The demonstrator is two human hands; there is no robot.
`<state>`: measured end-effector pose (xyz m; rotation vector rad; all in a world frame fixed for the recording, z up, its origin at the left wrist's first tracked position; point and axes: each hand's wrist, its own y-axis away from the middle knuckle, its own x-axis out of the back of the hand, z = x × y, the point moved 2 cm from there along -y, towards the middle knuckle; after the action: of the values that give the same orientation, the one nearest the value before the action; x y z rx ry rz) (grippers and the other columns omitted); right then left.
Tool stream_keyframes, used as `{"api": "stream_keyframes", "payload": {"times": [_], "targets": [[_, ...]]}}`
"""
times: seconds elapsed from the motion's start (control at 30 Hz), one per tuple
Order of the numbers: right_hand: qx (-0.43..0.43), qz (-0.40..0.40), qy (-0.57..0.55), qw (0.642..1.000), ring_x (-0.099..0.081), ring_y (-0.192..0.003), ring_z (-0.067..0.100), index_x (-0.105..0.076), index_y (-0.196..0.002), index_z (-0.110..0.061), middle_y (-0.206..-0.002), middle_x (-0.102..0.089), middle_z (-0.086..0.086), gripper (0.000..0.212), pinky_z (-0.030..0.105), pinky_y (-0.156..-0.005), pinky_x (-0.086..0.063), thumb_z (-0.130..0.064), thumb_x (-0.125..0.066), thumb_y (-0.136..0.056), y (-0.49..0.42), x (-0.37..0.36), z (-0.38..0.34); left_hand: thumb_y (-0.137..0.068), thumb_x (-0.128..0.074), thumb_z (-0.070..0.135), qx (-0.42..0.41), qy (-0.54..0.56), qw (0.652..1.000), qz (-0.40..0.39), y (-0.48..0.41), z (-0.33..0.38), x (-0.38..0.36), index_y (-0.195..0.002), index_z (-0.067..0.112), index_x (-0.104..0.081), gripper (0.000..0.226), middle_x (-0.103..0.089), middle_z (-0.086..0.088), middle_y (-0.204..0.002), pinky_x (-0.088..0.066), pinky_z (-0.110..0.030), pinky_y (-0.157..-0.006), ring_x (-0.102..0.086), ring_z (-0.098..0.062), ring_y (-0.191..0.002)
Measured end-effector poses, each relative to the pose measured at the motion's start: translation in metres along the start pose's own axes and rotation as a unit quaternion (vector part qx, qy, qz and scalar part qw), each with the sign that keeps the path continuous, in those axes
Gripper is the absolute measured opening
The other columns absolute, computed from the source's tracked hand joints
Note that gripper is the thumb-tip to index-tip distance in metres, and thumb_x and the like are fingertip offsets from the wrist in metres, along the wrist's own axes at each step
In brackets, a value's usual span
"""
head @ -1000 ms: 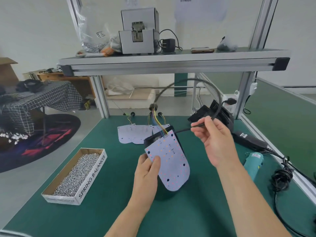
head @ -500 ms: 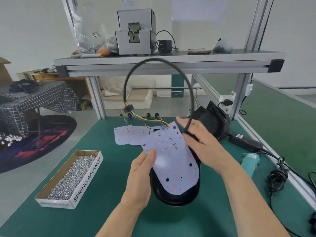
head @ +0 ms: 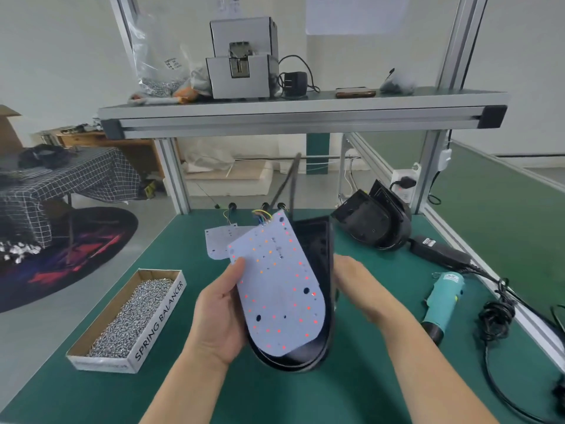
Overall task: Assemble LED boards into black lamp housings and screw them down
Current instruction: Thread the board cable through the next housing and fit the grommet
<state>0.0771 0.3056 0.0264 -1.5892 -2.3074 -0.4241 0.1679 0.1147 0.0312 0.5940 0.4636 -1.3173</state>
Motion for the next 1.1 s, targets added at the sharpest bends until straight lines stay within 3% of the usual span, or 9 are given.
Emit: {"api": "stream_keyframes", "payload": {"times": [0.1,0.2,0.3,0.4,0.53,0.6,0.7,0.83,1.1], "targets": [[0.000,0.074,0.480,0.874,-0.052,-0.101,0.031,-0.067,-0.108,-0.018,-0.105,-0.062,0.009,0.046,0.037,-0.087,-0.046,-0.044,-0.030,-0.105,-0.004,0.013,0.016,-0.083,-0.060,0.035,-0.043,0.021,0.999,-0.005,-0.003,0.020,0.008,-0.099,0.013,-0.082,0.035,-0.075,-0.011,-0.115,-0.062,-0.040,-0.071,-0.074,-0.029,-0.101],[-0.078,0.053,0.581,0.808,-0.049,-0.113,0.028,-0.065,-0.116,-0.017,-0.115,-0.057,0.005,0.029,0.035,-0.090,-0.044,-0.026,-0.040,-0.104,-0.006,0.024,0.041,-0.084,-0.058,0.037,-0.070,0.030,0.997,-0.004,-0.004,0.036,0.015,-0.096,0.014,-0.083,0.035,-0.076,-0.009,-0.112,-0.062,-0.040,-0.069,-0.075,-0.027,-0.098],[-0.094,0.039,0.494,0.864,-0.046,-0.118,0.028,-0.068,-0.111,-0.014,-0.113,-0.055,0.005,0.025,0.035,-0.091,-0.047,-0.014,-0.047,-0.099,-0.006,0.019,0.051,-0.086,-0.057,0.037,-0.062,0.015,0.998,0.004,-0.005,0.038,0.024,-0.103,0.014,-0.081,0.038,-0.074,-0.011,-0.118,-0.062,-0.043,-0.077,-0.073,-0.029,-0.105],[0.004,0.144,0.275,0.951,-0.058,-0.099,0.032,-0.069,-0.088,-0.007,-0.100,-0.067,0.012,0.025,0.040,-0.085,-0.049,-0.015,-0.048,-0.100,-0.007,0.019,0.021,-0.086,-0.056,0.034,-0.040,-0.020,0.999,-0.008,-0.004,0.033,0.030,-0.106,0.012,-0.080,0.038,-0.074,-0.012,-0.117,-0.062,-0.041,-0.078,-0.073,-0.028,-0.103],[0.101,0.108,-0.111,0.983,-0.053,-0.060,-0.003,-0.074,-0.112,-0.032,-0.104,-0.075,-0.016,0.026,0.024,-0.068,-0.045,-0.044,-0.058,-0.095,0.000,0.032,-0.054,-0.086,-0.052,0.027,-0.028,-0.086,0.995,-0.039,0.000,0.021,0.032,-0.096,0.014,-0.083,0.034,-0.077,-0.009,-0.104,-0.061,-0.031,-0.068,-0.076,-0.022,-0.091],[0.131,0.030,-0.075,0.988,-0.055,-0.060,-0.010,-0.064,-0.128,-0.043,-0.111,-0.073,-0.019,0.041,0.020,-0.070,-0.040,-0.056,-0.062,-0.089,0.002,0.039,-0.085,-0.086,-0.055,0.028,-0.028,-0.122,0.991,-0.055,0.001,0.017,0.033,-0.106,0.013,-0.080,0.035,-0.075,-0.012,-0.113,-0.060,-0.030,-0.074,-0.074,-0.024,-0.099],[0.183,-0.027,0.055,0.981,-0.064,-0.082,-0.002,-0.053,-0.139,-0.048,-0.106,-0.073,-0.008,0.048,0.018,-0.078,-0.043,-0.041,-0.067,-0.094,0.002,0.036,-0.116,-0.080,-0.065,0.034,-0.017,-0.149,0.985,-0.088,0.002,0.012,0.032,-0.115,0.013,-0.076,0.043,-0.072,-0.014,-0.120,-0.059,-0.032,-0.081,-0.071,-0.026,-0.108],[0.220,-0.004,0.130,0.967,-0.058,-0.066,0.007,-0.069,-0.114,-0.023,-0.083,-0.068,0.004,0.024,0.023,-0.070,-0.047,-0.011,-0.068,-0.093,0.005,0.030,-0.121,-0.076,-0.068,0.036,-0.023,-0.152,0.984,-0.091,0.000,0.011,0.035,-0.113,0.013,-0.077,0.045,-0.073,-0.014,-0.119,-0.059,-0.033,-0.081,-0.072,-0.026,-0.105],[0.203,0.038,0.073,0.976,-0.074,-0.072,0.009,-0.067,-0.084,-0.015,-0.073,-0.077,-0.003,0.011,0.020,-0.073,-0.055,-0.014,-0.078,-0.086,0.022,0.012,-0.093,-0.085,-0.053,0.026,-0.059,-0.125,0.990,-0.026,-0.005,0.015,0.036,-0.103,0.017,-0.081,0.034,-0.075,-0.010,-0.113,-0.059,-0.035,-0.081,-0.074,-0.021,-0.100]]}}
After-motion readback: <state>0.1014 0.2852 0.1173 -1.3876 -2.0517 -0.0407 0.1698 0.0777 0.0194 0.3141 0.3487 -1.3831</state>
